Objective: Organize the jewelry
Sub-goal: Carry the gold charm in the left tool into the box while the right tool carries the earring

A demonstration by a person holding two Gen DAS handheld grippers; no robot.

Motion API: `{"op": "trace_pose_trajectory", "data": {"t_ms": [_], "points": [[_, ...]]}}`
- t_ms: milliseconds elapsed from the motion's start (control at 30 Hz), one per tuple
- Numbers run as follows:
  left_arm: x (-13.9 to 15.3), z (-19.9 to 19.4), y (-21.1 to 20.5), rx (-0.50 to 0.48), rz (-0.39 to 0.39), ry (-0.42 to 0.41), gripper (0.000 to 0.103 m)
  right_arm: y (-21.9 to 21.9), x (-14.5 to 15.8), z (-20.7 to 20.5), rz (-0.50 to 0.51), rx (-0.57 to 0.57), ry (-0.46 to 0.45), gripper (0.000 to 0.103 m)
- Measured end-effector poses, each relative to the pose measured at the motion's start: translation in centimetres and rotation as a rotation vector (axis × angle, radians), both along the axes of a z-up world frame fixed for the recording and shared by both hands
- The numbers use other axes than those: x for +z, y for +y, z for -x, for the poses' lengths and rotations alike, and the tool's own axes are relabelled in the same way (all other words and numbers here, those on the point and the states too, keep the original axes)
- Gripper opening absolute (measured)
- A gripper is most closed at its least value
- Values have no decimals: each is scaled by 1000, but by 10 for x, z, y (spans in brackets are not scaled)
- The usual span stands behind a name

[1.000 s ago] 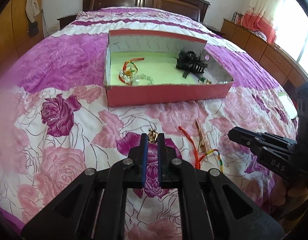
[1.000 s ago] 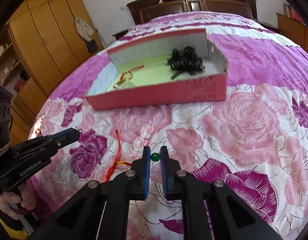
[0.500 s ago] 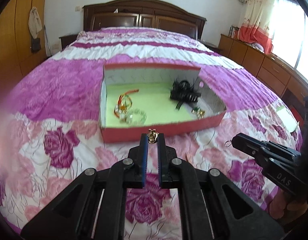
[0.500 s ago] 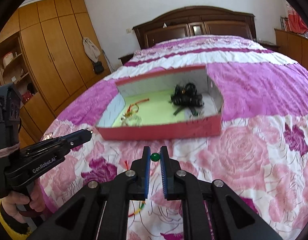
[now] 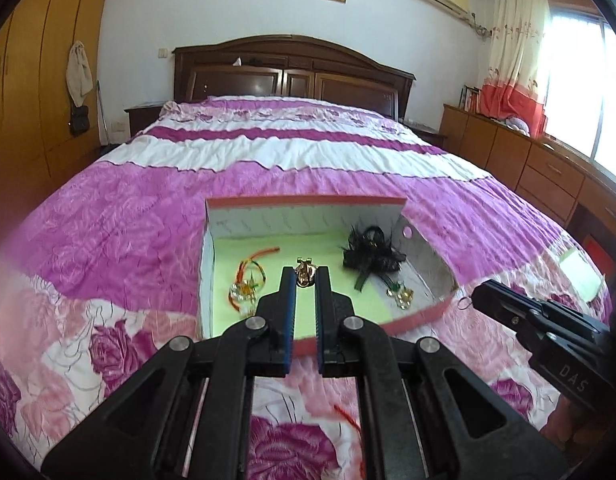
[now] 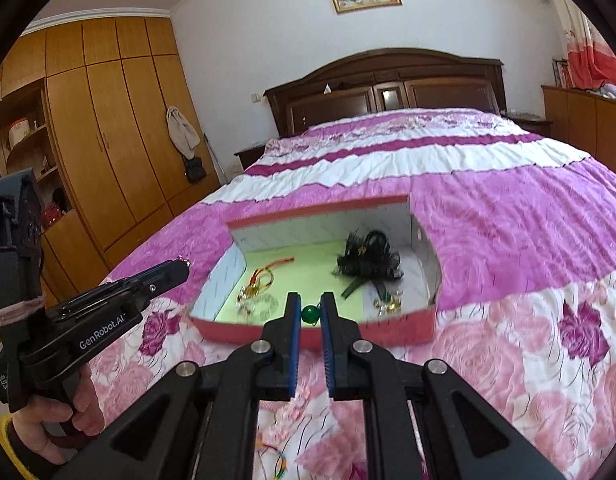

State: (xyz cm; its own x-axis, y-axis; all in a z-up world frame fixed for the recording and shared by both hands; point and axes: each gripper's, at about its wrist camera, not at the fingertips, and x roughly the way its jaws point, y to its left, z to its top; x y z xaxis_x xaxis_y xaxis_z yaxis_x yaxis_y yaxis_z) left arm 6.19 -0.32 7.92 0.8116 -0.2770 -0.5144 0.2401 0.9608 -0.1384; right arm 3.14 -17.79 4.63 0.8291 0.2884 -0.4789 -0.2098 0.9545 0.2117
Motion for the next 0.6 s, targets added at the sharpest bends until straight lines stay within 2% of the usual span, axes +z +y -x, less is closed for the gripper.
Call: {"op": "trace_pose_trajectory", "data": {"t_ms": [300, 600], "points": [[-7, -18, -3, 35, -34, -37, 0, -1, 3, -19, 35, -30, -52, 11], [-16, -39, -1, 81, -25, -85, 0, -6, -8, -51, 49, -82, -84, 11]]}}
